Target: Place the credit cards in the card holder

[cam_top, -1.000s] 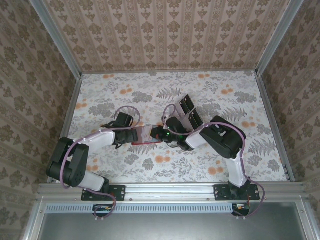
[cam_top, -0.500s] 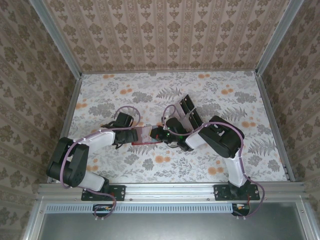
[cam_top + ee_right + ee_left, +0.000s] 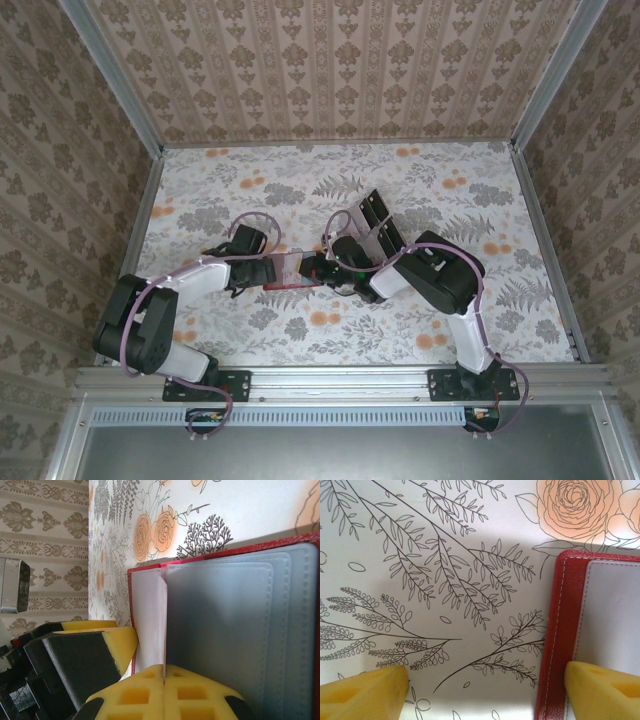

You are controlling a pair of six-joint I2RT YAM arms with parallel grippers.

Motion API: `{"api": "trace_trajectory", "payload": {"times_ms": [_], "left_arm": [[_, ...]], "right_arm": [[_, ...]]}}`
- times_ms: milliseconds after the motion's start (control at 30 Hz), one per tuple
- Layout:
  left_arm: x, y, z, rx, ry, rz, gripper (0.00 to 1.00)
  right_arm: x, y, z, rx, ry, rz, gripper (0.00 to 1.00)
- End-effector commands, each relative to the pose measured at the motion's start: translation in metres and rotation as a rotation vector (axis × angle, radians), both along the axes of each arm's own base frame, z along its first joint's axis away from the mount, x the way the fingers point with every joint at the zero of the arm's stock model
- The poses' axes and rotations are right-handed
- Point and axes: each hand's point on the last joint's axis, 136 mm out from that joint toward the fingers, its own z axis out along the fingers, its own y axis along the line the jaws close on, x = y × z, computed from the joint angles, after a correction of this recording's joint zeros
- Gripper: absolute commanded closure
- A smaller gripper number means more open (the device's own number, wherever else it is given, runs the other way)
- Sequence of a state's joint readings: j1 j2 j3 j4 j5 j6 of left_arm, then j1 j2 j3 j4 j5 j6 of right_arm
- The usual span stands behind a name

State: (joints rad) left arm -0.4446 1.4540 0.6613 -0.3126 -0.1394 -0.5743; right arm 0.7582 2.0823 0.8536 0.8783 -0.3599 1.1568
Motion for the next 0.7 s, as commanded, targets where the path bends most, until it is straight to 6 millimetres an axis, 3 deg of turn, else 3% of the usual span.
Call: {"api": "trace_trajectory", "payload": {"times_ms": [0, 667], "left_arm": [[-0.0133, -0.0001, -0.0188, 0.008, 0.066, -0.028, 0.17], [-0.0124, -0.0025, -0.0197, -0.001, 0.069, -0.029, 0.17]], "right_arm": [[-0.0127, 0.0011, -0.0266, -0.052, 0.069, 0.036, 1.0], [-0.0163, 0.0067, -0.0338, -0.114, 0.107, 0.078, 1.0]]}}
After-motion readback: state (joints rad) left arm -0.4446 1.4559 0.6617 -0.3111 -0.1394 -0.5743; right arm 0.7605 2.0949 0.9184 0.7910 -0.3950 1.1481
